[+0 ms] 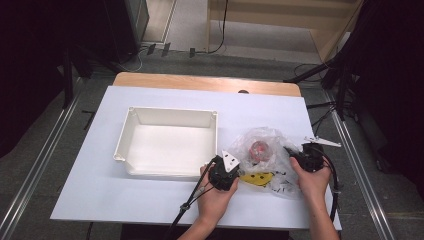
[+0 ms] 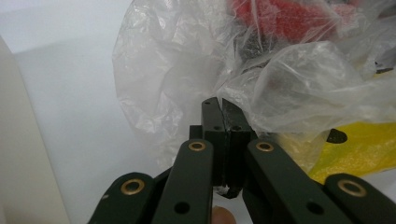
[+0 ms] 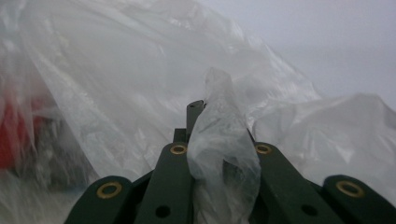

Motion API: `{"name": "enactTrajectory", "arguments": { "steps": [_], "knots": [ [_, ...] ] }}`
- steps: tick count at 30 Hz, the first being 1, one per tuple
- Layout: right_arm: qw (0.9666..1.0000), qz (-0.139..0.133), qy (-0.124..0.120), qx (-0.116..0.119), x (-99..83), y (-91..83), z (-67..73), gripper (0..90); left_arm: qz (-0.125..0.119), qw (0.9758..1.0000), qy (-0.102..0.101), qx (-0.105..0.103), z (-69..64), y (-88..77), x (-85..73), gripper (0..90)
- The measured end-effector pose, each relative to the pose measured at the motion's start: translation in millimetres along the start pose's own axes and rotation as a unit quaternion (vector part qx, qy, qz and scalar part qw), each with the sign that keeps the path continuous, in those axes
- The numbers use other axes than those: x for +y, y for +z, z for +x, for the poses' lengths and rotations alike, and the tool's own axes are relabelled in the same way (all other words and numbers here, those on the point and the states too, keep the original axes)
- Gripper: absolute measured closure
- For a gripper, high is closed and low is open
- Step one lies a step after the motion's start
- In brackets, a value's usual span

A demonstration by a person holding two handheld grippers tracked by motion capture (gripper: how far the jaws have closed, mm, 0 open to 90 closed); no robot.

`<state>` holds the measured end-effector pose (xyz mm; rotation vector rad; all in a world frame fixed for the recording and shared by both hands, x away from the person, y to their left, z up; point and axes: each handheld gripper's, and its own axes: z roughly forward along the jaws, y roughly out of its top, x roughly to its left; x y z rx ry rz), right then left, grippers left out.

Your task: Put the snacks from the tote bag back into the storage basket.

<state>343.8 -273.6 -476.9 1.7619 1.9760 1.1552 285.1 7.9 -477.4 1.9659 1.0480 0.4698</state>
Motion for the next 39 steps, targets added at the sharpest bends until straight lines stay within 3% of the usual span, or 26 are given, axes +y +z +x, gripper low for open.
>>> {"name": "enactTrajectory", "arguments": {
  "steps": [1, 3, 5, 9, 12, 17, 24, 28, 34, 36, 39],
  "knots": [
    [0.9999, 0.010, 0.004, -0.007, -4.0, 5.1, -3.2, 87.3, -0.001, 1.0000, -0.001, 0.000, -0.1, 0.0, -0.1, 90.0],
    [0.9998, -0.001, 0.018, 0.004, -7.9, 6.8, -8.2, 87.3, -0.004, 1.0000, -0.001, 0.000, -0.4, -0.5, -0.3, 90.0],
    [0.9999, -0.002, 0.014, 0.002, -8.6, 6.4, -7.8, 87.2, -0.006, 1.0000, 0.001, 0.001, -0.5, -2.0, -0.7, 90.0],
    [0.9999, -0.010, 0.009, 0.006, -11.4, 6.4, -7.2, 85.9, -0.021, 0.9997, 0.008, 0.003, -4.1, -6.1, -1.7, 76.4],
    [0.9998, -0.015, 0.007, 0.004, -12.5, 6.5, -6.2, 85.6, -0.017, 0.9998, 0.007, -0.010, -6.0, -11.5, -2.9, 68.5],
    [0.9997, -0.022, -0.003, -0.008, -13.9, 6.8, -2.8, 85.0, -0.032, 0.9989, 0.003, -0.035, -8.9, -27.3, 2.3, 55.6],
    [0.9996, -0.025, -0.006, -0.008, -14.5, 6.7, -2.3, 83.5, -0.068, 0.9951, 0.002, -0.072, -17.5, -50.2, 24.3, 38.8],
    [0.9997, -0.024, -0.004, -0.006, -14.6, 6.7, -2.3, 82.4, -0.077, 0.9943, 0.031, -0.067, -26.5, -52.4, 36.8, 31.4],
    [0.9997, -0.024, -0.003, -0.002, -14.4, 6.8, -3.0, 81.8, -0.054, 0.9938, 0.064, -0.073, -41.7, -39.5, 47.3, 18.2],
    [0.9997, -0.024, -0.002, 0.000, -14.4, 6.9, -3.3, 81.7, -0.043, 0.9945, 0.078, -0.056, -45.0, -32.5, 49.3, 17.9],
    [0.9997, -0.024, -0.002, 0.001, -14.5, 6.8, -3.1, 81.4, -0.024, 0.9970, 0.067, -0.031, -42.6, -19.6, 52.7, 22.5]
  ]
}}
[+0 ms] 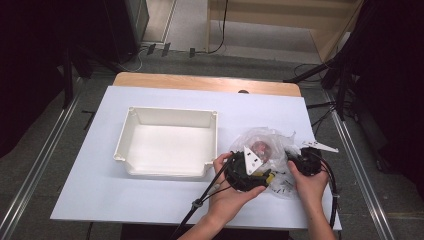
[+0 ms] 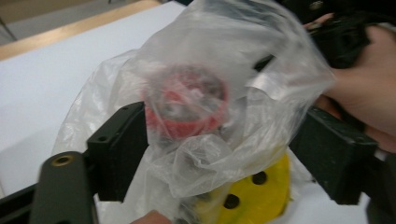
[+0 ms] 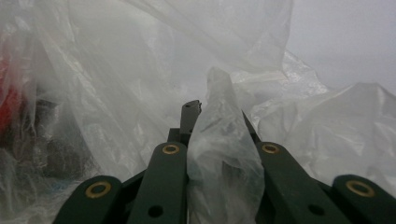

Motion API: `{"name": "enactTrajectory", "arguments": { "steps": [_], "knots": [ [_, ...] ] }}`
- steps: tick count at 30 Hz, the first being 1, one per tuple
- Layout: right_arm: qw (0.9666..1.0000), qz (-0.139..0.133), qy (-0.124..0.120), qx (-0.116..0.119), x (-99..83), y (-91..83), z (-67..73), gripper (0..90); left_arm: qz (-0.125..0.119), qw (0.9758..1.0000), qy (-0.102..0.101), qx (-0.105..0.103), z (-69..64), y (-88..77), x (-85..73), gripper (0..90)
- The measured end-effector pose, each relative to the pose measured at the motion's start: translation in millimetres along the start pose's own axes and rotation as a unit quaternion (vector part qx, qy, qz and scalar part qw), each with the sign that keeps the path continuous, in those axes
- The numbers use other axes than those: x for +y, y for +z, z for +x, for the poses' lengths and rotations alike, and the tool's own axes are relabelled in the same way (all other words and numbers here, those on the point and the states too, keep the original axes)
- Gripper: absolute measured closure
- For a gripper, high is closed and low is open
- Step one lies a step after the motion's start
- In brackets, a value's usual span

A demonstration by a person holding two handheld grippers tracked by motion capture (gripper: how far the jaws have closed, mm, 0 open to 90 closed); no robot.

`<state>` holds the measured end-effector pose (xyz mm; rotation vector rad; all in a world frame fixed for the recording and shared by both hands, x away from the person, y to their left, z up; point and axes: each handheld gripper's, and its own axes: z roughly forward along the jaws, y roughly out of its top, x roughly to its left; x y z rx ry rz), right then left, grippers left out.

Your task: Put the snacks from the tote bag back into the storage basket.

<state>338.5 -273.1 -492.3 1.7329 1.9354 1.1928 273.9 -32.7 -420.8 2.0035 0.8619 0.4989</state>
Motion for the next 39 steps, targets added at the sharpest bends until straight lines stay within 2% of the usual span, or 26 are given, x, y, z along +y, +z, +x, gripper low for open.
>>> {"name": "enactTrajectory", "arguments": {
  "steps": [2, 3, 5, 6, 7, 10, 12, 15, 16, 19, 21, 26, 28, 32, 34, 36, 39],
  "knots": [
    [1.0000, 0.001, -0.001, 0.000, -0.1, -0.1, 0.2, 81.2, 0.014, 0.9998, -0.006, 0.016, 5.4, 10.0, 1.0, 27.9],
    [1.0000, 0.001, -0.002, -0.001, -0.2, 0.0, 0.5, 81.2, 0.014, 0.9996, -0.010, 0.023, 8.4, 12.8, 1.0, 33.7],
    [1.0000, 0.000, -0.003, 0.000, -0.2, 0.0, 0.4, 81.2, -0.002, 0.9990, -0.020, 0.039, 15.2, 15.8, -0.1, 44.5],
    [1.0000, 0.001, -0.003, 0.002, -0.1, 0.0, 0.2, 81.1, -0.006, 0.9991, -0.027, 0.032, 18.3, 16.4, -0.6, 50.5],
    [1.0000, 0.001, -0.002, 0.002, -0.1, -0.1, 0.2, 81.1, -0.013, 0.9987, -0.035, 0.034, 21.6, 17.4, -1.0, 54.5],
    [1.0000, 0.000, -0.004, 0.003, -0.1, 0.2, 0.0, 80.9, -0.018, 0.9976, -0.035, 0.057, 25.3, 18.3, -1.1, 71.7],
    [1.0000, 0.001, -0.004, 0.003, -0.1, 0.1, 0.1, 80.9, -0.016, 0.9973, -0.050, 0.052, 30.2, 19.8, -2.9, 79.1],
    [1.0000, 0.001, -0.005, 0.003, -0.2, 0.1, 0.4, 80.8, -0.003, 0.9969, -0.050, 0.061, 35.2, 22.4, -7.7, 87.6],
    [1.0000, 0.001, -0.005, 0.003, -0.2, 0.1, 0.5, 80.8, 0.003, 0.9962, -0.051, 0.070, 36.7, 24.0, -10.2, 88.7],
    [1.0000, 0.002, -0.005, 0.002, -0.2, 0.1, 0.7, 80.8, 0.021, 0.9950, -0.060, 0.077, 40.3, 29.3, -17.3, 89.6],
    [1.0000, 0.002, -0.005, 0.002, -0.2, 0.0, 1.0, 80.8, 0.034, 0.9945, -0.055, 0.082, 39.2, 33.9, -23.3, 89.7],
    [1.0000, 0.001, -0.008, 0.002, -0.4, 0.2, 1.1, 80.8, 0.066, 0.9937, -0.015, 0.090, 27.9, 45.0, -39.5, 89.5],
    [1.0000, 0.002, -0.006, 0.003, -0.4, 0.0, 1.1, 80.7, 0.066, 0.9931, 0.003, 0.097, 23.9, 45.6, -41.1, 89.6],
    [1.0000, 0.001, -0.007, 0.004, -0.3, -0.1, 0.9, 79.9, 0.070, 0.9920, 0.014, 0.104, 22.5, 46.2, -41.8, 89.5],
    [0.9999, -0.003, -0.011, 0.002, -0.6, -1.3, 1.5, 75.5, 0.070, 0.9924, 0.010, 0.101, 23.5, 46.0, -41.8, 89.3],
    [0.9995, -0.025, -0.020, 0.001, -1.3, -6.2, 2.8, 65.2, 0.066, 0.9932, 0.002, 0.096, 25.3, 45.2, -42.1, 89.0],
    [0.9982, -0.057, -0.017, 0.004, -1.7, -18.2, 2.1, 56.0, 0.052, 0.9946, -0.007, 0.090, 27.0, 42.2, -43.0, 88.4]
  ]
}}
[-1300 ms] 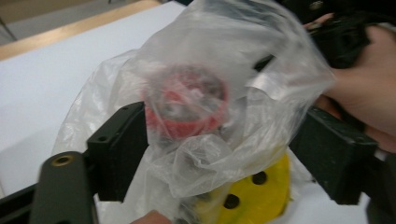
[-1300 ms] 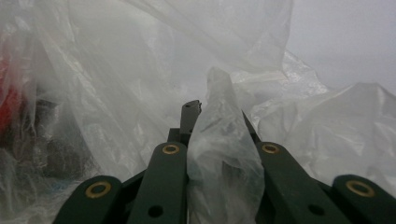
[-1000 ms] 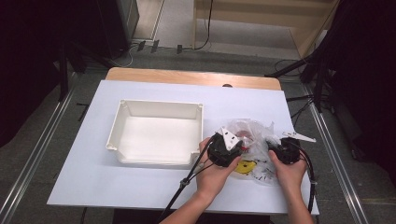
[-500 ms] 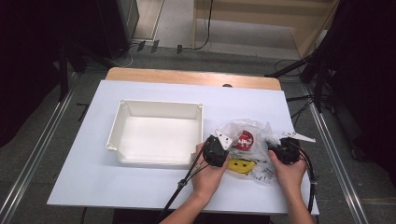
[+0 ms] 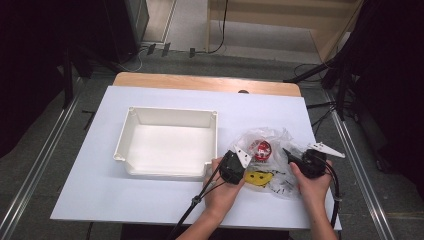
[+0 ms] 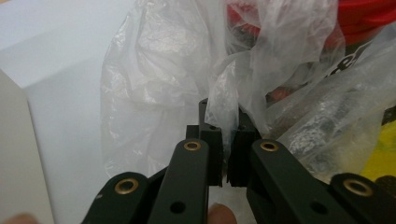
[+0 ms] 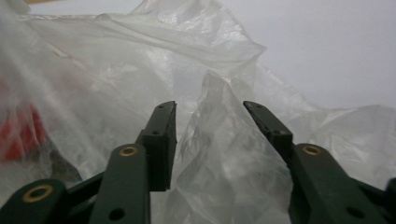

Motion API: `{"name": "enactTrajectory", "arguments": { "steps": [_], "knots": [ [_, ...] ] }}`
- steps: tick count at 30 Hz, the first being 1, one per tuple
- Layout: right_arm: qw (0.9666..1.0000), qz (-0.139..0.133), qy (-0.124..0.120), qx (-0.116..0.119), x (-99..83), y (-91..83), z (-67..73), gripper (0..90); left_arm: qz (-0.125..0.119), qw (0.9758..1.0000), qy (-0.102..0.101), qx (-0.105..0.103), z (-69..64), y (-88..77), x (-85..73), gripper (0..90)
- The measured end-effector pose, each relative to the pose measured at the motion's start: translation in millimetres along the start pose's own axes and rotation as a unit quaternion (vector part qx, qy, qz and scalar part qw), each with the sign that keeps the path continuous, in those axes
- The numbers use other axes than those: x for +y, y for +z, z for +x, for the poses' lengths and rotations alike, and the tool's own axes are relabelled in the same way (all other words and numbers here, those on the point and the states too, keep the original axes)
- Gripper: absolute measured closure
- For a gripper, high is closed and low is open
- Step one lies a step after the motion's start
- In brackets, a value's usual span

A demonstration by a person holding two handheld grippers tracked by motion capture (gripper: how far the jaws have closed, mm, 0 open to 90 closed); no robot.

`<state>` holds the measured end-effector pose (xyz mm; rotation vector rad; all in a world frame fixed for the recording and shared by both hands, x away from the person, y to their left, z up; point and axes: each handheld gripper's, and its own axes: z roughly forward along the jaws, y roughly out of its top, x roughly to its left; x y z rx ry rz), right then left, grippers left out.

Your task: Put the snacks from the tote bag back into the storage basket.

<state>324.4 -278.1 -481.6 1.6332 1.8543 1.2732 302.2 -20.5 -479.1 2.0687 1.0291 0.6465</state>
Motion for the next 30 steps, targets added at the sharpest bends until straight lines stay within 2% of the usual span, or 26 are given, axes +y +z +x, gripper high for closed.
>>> {"name": "enactTrajectory", "arguments": {
  "steps": [3, 6, 12, 19, 22, 24, 26, 30],
  "knots": [
    [0.9996, -0.029, -0.008, 0.000, 3.7, -17.1, 0.5, 51.7, -0.008, 1.0000, -0.005, -0.001, 0.9, -1.5, -0.8, 87.8],
    [0.9982, -0.059, -0.011, 0.001, 9.8, -34.9, 2.9, 51.4, -0.015, 0.9998, -0.009, -0.002, 2.0, -3.3, -1.5, 87.0],
    [0.9932, -0.116, -0.013, 0.004, 31.8, -69.9, 14.8, 51.3, -0.022, 0.9997, -0.007, -0.002, 1.6, -4.8, -2.3, 85.5],
    [0.9893, -0.142, -0.025, 0.024, 51.6, -78.4, 32.0, 46.9, -0.030, 0.9994, -0.016, -0.009, 2.2, -5.8, -2.9, 82.7],
    [0.9900, -0.128, -0.047, 0.035, 50.8, -68.8, 43.9, 47.0, -0.039, 0.9989, -0.021, -0.016, 3.2, -7.6, -3.0, 77.7],
    [0.9913, -0.112, -0.059, 0.038, 45.4, -58.7, 49.4, 54.4, -0.044, 0.9982, -0.030, -0.029, 5.8, -10.1, -2.2, 75.0],
    [0.9930, -0.092, -0.053, 0.051, 39.4, -48.4, 47.8, 66.7, -0.046, 0.9976, -0.038, -0.036, 8.5, -12.8, -2.0, 72.5],
    [0.9951, -0.074, -0.037, 0.054, 32.7, -40.0, 40.5, 81.3, -0.064, 0.9956, -0.054, -0.043, 14.9, -30.1, 2.2, 66.4]
  ]
}}
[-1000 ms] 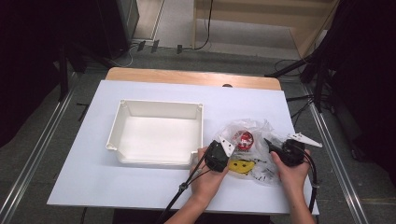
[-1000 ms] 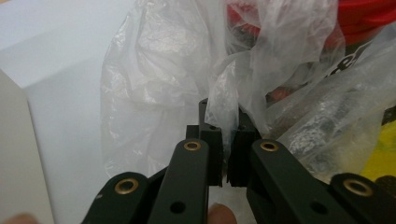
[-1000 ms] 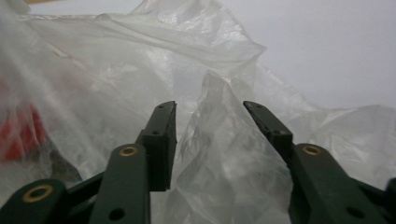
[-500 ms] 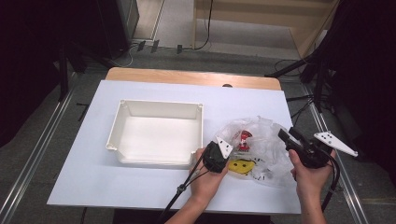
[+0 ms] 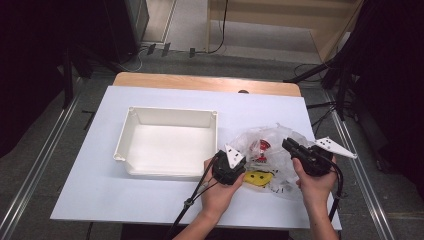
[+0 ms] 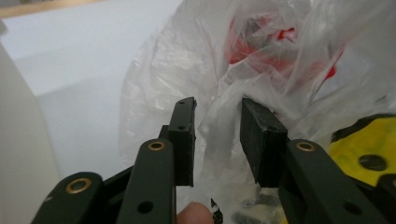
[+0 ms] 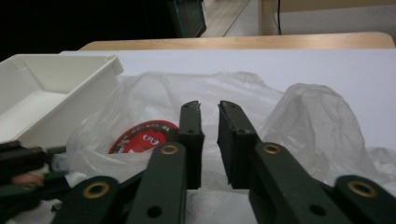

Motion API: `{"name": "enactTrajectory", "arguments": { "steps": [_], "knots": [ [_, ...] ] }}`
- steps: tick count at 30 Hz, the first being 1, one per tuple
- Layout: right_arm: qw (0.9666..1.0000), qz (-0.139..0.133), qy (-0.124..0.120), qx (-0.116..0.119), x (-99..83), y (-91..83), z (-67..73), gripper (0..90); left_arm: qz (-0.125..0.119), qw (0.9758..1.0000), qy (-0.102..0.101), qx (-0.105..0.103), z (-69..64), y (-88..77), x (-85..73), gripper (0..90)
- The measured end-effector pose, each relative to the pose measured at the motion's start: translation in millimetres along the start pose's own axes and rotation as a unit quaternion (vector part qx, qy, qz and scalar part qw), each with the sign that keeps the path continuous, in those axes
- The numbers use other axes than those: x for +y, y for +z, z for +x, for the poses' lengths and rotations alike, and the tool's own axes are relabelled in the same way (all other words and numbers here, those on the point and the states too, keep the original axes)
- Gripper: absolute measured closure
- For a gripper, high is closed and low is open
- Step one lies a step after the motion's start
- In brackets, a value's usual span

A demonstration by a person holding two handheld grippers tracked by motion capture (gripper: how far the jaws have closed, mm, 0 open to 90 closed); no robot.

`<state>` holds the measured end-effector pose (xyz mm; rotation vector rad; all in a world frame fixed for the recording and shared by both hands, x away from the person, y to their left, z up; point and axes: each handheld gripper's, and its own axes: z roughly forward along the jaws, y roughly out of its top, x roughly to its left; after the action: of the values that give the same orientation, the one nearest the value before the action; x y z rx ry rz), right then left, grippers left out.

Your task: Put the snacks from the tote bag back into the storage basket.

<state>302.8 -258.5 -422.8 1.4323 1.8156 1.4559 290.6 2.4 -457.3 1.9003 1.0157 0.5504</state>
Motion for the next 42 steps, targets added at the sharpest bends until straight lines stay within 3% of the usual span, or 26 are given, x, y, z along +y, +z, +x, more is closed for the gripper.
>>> {"name": "enactTrajectory", "arguments": {
  "steps": [3, 9, 12, 16, 20, 23, 25, 29, 31, 33, 36, 42],
  "knots": [
    [1.0000, 0.007, 0.002, 0.003, -2.8, 1.2, -1.7, 87.3, -0.024, 0.9997, -0.007, -0.006, 1.4, -15.3, 8.7, 62.7],
    [1.0000, 0.000, 0.001, -0.001, -1.9, -2.0, 0.7, 87.4, -0.049, 0.9985, -0.018, -0.013, 3.3, -32.7, 19.0, 52.4],
    [1.0000, -0.001, 0.001, 0.000, -1.7, -2.6, 0.4, 87.4, -0.059, 0.9982, -0.008, -0.010, -1.8, -36.0, 24.3, 43.9],
    [1.0000, -0.003, 0.001, 0.002, -1.2, -3.6, 0.1, 87.1, -0.052, 0.9981, -0.001, -0.031, -10.7, -33.3, 34.9, 30.2],
    [1.0000, -0.002, 0.004, 0.005, -1.8, -2.9, -0.3, 87.0, -0.040, 0.9983, 0.009, -0.042, -19.5, -21.3, 46.7, 27.2],
    [1.0000, 0.000, -0.001, 0.009, -2.4, -2.3, 1.2, 86.9, -0.039, 0.9981, 0.001, -0.048, -18.5, -10.7, 53.3, 38.7],
    [0.9999, 0.000, -0.001, 0.012, -2.4, -2.3, 1.9, 86.7, -0.020, 0.9979, -0.011, -0.061, -14.4, -1.0, 55.7, 50.6],
    [0.9999, 0.000, -0.001, 0.014, -2.8, -2.1, 1.3, 86.7, 0.018, 0.9990, -0.014, -0.037, -6.2, 16.5, 52.7, 72.6],
    [0.9999, 0.000, 0.000, 0.017, -3.1, -2.1, 0.8, 86.7, 0.018, 0.9998, -0.003, -0.011, -4.0, 20.2, 48.4, 81.3],
    [0.9999, 0.001, -0.001, 0.016, -3.6, -1.9, -0.2, 86.6, 0.018, 0.9992, 0.014, 0.032, -5.7, 21.8, 44.9, 85.0],
    [0.9999, 0.002, 0.002, 0.015, -4.7, -0.9, -1.2, 86.5, 0.028, 0.9971, 0.025, 0.067, -6.3, 27.6, 38.5, 87.6],
    [0.9998, 0.007, 0.005, 0.015, -6.8, 0.0, -3.0, 86.4, 0.047, 0.9952, 0.032, 0.080, -11.4, 39.1, 23.4, 88.4]
  ]
}}
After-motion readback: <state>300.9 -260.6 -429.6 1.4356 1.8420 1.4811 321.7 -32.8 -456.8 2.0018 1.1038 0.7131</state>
